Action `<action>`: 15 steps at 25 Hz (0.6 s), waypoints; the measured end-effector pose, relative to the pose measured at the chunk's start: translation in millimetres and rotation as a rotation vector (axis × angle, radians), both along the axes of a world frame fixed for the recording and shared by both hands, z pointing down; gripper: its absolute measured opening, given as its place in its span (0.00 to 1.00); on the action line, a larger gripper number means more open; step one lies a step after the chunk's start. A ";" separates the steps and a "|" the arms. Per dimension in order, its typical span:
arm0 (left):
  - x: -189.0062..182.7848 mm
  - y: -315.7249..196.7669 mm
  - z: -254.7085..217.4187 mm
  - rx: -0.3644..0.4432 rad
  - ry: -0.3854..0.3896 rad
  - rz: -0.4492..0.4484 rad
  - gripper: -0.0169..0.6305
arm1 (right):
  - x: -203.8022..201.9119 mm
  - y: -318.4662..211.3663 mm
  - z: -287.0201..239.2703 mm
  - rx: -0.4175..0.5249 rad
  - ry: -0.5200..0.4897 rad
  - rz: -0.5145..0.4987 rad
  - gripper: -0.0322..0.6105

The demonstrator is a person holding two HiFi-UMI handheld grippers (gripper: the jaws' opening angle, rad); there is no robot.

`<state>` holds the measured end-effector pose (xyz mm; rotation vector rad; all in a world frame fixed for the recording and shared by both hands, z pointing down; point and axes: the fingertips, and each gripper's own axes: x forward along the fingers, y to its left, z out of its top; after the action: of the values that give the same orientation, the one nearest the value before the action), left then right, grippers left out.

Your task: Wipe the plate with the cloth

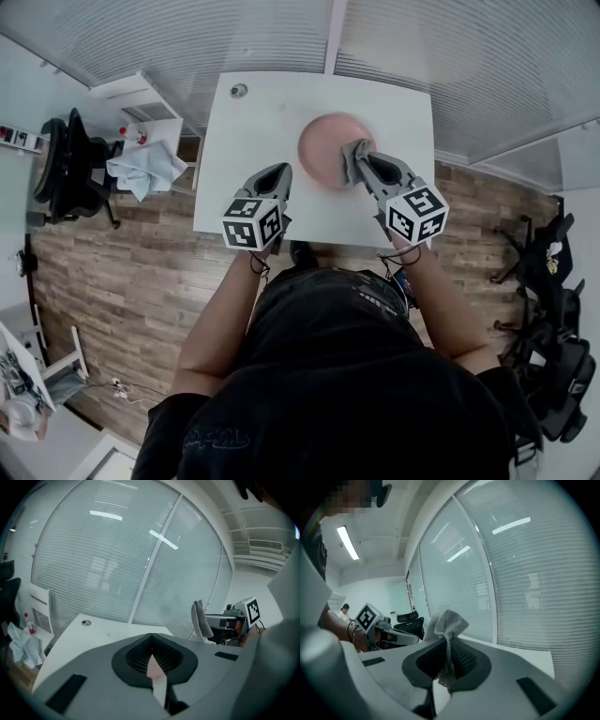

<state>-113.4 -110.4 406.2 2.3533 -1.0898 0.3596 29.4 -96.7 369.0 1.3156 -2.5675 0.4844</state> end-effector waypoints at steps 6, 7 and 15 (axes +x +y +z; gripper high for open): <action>30.4 36.4 -20.5 0.033 0.016 -0.018 0.05 | 27.0 41.1 -8.7 0.015 -0.016 -0.041 0.11; 35.8 44.3 -23.8 0.041 0.018 -0.018 0.05 | 32.0 49.2 -9.9 0.019 -0.018 -0.046 0.11; 78.2 118.3 -44.3 0.097 0.006 0.009 0.05 | 60.1 119.9 -21.4 0.047 -0.047 -0.091 0.11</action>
<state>-35.3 7.9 361.9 2.4427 -1.1172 0.3090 89.4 23.1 347.5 1.2090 -2.6789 0.4450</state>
